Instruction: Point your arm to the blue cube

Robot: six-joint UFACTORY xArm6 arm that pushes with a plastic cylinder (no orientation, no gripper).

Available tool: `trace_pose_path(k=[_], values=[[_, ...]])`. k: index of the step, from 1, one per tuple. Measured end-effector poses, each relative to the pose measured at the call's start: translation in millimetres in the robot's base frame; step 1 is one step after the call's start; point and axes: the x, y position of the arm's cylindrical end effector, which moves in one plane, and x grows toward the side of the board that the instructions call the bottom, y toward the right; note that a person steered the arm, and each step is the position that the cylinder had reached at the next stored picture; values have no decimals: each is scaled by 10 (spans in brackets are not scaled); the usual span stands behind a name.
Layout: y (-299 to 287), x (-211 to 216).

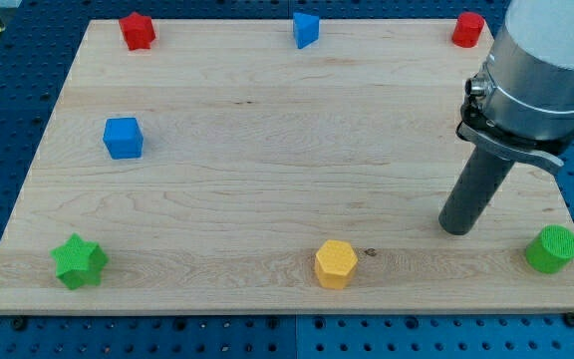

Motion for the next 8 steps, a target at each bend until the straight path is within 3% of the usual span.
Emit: trace_pose_path(k=[2, 4, 7, 8], values=[[-122, -24], [-910, -427], [-984, -458], [-1282, -505]])
